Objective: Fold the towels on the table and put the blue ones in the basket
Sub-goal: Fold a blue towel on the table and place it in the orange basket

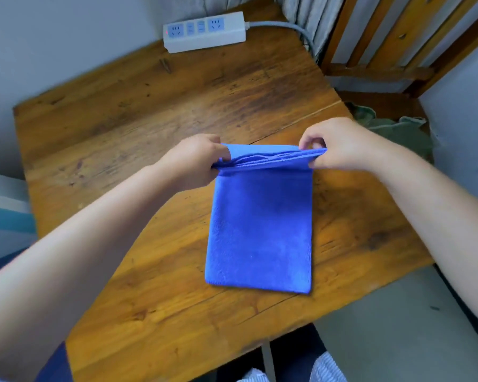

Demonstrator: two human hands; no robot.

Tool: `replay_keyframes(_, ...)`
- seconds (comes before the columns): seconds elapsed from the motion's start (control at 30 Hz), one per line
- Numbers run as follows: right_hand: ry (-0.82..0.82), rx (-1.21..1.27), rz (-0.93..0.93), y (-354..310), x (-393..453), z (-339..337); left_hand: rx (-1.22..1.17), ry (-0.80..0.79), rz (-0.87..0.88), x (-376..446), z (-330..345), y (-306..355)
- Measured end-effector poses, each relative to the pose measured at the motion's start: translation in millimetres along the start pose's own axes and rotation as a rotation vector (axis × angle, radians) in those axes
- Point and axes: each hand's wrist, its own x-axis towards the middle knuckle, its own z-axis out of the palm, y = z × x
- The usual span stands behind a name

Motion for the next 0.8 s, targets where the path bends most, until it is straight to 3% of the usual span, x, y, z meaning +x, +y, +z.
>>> replay_keyframes(0.13, 0.118, -0.140, -0.040, -7, -51, 40, 0.110, -0.038, 0.100, -53, 15, 14)
replay_keyframes(0.3, 0.317, -0.205, -0.223, -19, -113, 100, 0.126, -0.069, 0.194, -111, 44, 27)
replay_keyframes(0.57, 0.418, -0.322, -0.218, -19, -132, 160, 0.174, -0.102, 0.148, -140, 93, 33)
replay_keyframes(0.7, 0.512, -0.325, -0.239, -13, -131, 182, 0.139, -0.005, 0.277, -152, 104, 36)
replay_keyframes(0.8, 0.552, -0.339, -0.237, -10, -132, 195, 0.186, 0.011, 0.269, -155, 115, 36)
